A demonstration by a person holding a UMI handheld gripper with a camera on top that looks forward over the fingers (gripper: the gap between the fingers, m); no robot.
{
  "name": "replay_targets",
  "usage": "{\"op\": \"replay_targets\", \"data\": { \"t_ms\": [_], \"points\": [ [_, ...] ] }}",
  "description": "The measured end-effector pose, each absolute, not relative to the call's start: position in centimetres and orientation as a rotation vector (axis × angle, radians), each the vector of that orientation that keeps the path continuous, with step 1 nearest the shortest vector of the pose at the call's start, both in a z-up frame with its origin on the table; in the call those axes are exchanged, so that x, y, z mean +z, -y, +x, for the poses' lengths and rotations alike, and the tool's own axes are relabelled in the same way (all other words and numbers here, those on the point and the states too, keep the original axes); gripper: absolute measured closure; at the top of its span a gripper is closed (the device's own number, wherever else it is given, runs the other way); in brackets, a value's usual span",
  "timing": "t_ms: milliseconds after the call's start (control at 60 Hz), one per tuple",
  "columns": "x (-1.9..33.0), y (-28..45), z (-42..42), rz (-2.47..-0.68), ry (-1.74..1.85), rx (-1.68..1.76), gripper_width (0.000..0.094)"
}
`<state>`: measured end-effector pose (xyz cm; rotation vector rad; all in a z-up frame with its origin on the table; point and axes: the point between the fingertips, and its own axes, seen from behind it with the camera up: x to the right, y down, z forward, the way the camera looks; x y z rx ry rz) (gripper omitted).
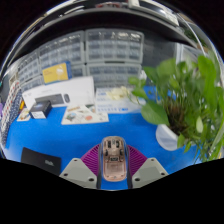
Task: Arrange mouse
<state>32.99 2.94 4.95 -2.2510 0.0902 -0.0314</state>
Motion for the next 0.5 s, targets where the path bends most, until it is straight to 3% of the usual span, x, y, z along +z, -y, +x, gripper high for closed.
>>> {"op": "replay_targets", "data": {
  "t_ms": [150, 267, 400, 500],
  "points": [
    [12.4, -4.0, 27.1, -2.136, -0.036, -0.024, 0.0584],
    [16.1, -4.1, 21.3, -2.079, 0.005, 0.000, 0.0585],
    [17.5, -2.6, 14.4, -2.064, 0.055, 0.016, 0.0585],
    [16.3, -1.0, 10.1, -2.087, 0.082, 0.018, 0.0586]
  ]
}}
